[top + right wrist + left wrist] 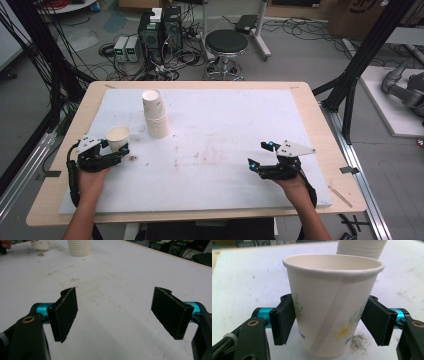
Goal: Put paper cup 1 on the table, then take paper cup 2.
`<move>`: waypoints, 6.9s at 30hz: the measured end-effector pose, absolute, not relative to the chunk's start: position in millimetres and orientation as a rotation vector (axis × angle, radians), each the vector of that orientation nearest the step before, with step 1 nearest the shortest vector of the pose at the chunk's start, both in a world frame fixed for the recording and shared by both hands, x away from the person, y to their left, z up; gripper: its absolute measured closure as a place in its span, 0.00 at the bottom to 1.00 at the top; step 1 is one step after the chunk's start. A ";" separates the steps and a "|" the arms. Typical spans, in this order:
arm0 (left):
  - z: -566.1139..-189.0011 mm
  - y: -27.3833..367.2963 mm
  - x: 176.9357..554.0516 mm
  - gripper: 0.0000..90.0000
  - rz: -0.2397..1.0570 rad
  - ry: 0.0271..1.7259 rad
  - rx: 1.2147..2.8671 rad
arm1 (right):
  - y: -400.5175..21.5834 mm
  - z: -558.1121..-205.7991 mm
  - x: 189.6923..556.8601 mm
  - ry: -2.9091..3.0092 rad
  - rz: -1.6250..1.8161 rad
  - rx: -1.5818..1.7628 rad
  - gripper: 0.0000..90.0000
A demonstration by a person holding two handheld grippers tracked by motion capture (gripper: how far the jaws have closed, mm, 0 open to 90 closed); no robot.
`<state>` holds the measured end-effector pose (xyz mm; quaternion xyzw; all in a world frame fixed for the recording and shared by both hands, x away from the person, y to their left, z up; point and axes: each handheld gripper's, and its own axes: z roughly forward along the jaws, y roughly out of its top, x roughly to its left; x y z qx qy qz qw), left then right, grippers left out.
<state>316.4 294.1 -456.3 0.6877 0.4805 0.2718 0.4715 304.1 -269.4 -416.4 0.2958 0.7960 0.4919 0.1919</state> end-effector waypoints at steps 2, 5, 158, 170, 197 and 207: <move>-456.8 293.6 316.6 0.33 0.670 1.188 1.685 | -269.2 -416.4 304.3 2.235 1.381 0.822 0.24; -456.4 293.2 315.4 0.33 0.677 1.197 1.704 | -269.0 -416.2 304.0 2.234 1.382 0.819 0.24; -343.1 200.4 431.5 0.34 0.583 1.012 1.768 | -281.8 -416.3 304.1 2.210 1.379 0.858 0.24; -325.4 198.5 424.3 0.37 0.629 0.960 1.716 | -281.4 -415.6 303.9 2.211 1.376 0.861 0.24; -259.4 167.6 378.1 0.40 0.644 0.738 1.574 | -280.4 -413.8 302.9 2.209 1.386 0.857 0.24; -284.2 153.1 363.2 0.40 0.488 0.658 1.584 | -280.8 -413.1 302.6 2.208 1.394 0.852 0.24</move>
